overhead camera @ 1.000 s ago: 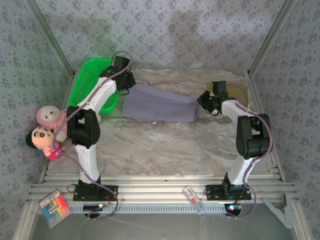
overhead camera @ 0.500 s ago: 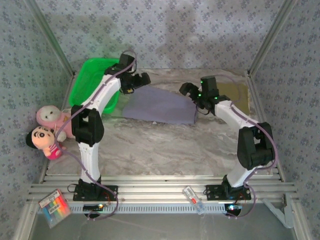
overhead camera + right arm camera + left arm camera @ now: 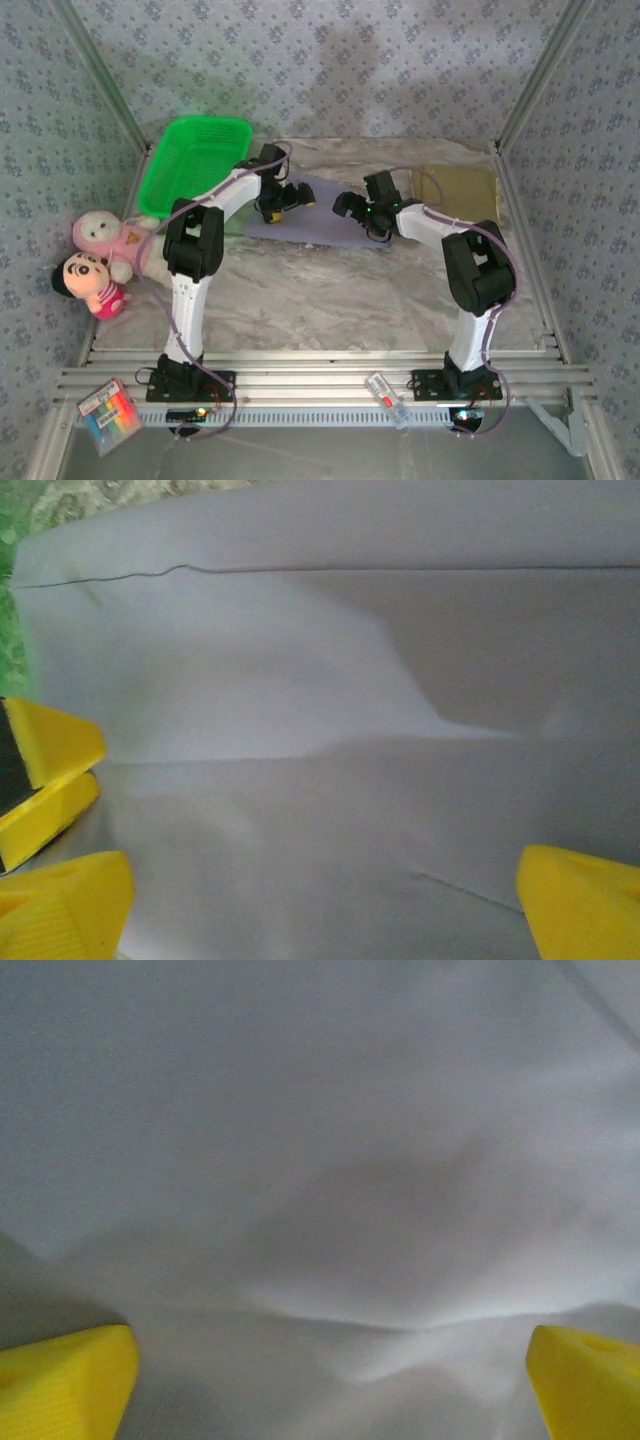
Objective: Fold and stack the skirts
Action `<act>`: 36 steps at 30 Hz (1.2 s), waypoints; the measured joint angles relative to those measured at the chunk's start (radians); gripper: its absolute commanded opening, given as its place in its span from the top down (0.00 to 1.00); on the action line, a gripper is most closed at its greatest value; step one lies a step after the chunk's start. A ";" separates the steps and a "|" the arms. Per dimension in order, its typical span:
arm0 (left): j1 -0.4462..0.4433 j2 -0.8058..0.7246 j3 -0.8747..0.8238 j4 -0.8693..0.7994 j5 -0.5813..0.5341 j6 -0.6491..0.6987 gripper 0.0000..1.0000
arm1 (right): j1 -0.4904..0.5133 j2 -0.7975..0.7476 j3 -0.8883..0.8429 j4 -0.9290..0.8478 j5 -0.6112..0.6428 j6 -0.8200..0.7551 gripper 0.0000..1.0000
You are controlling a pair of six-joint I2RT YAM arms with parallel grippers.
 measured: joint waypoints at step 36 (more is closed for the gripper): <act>0.019 -0.120 -0.064 0.175 0.009 -0.102 0.00 | -0.113 -0.058 -0.064 0.199 -0.075 -0.022 0.00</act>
